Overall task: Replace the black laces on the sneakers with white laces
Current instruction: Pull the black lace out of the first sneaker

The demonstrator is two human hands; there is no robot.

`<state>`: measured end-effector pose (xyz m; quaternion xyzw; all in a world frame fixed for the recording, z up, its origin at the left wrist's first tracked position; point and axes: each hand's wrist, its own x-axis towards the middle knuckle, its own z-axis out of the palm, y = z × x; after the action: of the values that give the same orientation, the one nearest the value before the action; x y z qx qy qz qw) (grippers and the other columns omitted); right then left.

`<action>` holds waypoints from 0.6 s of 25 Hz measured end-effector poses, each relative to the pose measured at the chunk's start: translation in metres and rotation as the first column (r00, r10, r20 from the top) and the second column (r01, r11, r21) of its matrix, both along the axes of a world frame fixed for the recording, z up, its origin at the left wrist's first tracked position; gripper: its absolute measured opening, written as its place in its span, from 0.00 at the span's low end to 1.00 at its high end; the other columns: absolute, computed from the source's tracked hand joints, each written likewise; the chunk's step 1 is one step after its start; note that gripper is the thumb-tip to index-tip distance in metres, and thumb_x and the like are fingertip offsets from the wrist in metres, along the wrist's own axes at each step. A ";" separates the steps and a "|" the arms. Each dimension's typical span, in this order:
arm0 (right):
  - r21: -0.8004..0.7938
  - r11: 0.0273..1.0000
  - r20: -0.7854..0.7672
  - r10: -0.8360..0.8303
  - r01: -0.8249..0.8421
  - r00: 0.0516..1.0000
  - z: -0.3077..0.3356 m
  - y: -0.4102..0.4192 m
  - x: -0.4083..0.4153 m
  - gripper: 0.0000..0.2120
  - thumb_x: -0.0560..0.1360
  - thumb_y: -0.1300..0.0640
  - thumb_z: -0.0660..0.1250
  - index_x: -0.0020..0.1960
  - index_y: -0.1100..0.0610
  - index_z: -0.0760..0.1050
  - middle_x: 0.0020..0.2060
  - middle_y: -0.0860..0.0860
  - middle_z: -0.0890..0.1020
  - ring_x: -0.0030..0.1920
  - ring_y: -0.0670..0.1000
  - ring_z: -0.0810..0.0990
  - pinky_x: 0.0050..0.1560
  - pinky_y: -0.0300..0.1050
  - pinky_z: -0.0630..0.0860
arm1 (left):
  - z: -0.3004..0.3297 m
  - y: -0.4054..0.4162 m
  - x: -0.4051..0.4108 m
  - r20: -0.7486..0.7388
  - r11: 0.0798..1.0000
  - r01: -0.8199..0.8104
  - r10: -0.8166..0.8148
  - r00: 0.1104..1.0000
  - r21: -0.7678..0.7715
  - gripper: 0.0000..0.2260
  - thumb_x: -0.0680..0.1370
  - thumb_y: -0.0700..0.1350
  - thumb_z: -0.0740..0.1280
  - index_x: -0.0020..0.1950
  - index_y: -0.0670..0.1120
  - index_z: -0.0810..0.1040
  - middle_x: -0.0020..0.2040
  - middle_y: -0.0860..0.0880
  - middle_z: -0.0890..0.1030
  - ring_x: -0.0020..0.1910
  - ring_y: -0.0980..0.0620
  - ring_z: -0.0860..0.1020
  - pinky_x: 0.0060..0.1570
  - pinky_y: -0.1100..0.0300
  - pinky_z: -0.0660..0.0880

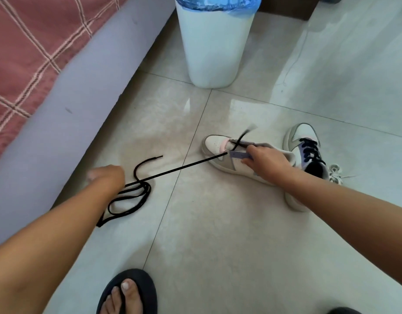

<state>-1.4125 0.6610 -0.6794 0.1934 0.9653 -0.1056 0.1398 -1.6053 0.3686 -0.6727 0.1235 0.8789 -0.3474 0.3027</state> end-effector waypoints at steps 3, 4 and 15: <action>0.001 0.999 0.004 0.034 -0.034 0.999 0.001 -0.004 -0.001 0.14 0.80 0.51 0.57 0.55 0.62 0.69 0.54 0.58 0.79 0.56 0.57 0.77 0.45 0.49 0.70 | 0.005 0.013 0.001 0.050 0.984 -0.056 0.065 0.997 -0.169 0.14 0.77 0.42 0.61 0.62 0.47 0.75 0.58 0.50 0.76 0.56 0.48 0.76 0.47 0.57 0.69; 0.000 0.999 -0.002 0.054 -0.054 0.999 0.000 -0.006 -0.002 0.13 0.81 0.51 0.57 0.55 0.62 0.69 0.55 0.58 0.78 0.55 0.57 0.77 0.45 0.49 0.71 | 0.002 0.024 0.005 0.098 0.996 0.023 -0.015 0.995 -0.085 0.13 0.78 0.45 0.63 0.62 0.48 0.74 0.59 0.50 0.76 0.57 0.47 0.75 0.49 0.56 0.69; -0.083 0.994 -0.021 0.067 -0.068 0.998 -0.002 -0.027 -0.003 0.13 0.80 0.50 0.59 0.52 0.61 0.70 0.52 0.57 0.79 0.56 0.57 0.76 0.45 0.49 0.69 | -0.019 0.133 0.067 -0.039 0.680 0.344 -0.421 0.906 0.647 0.09 0.81 0.45 0.58 0.58 0.47 0.74 0.58 0.47 0.77 0.57 0.45 0.76 0.45 0.57 0.63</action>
<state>-1.4158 0.6342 -0.6812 0.1536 0.9673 -0.1428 0.1427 -1.5382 0.5012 -0.6912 0.4196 0.8795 -0.0746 0.2119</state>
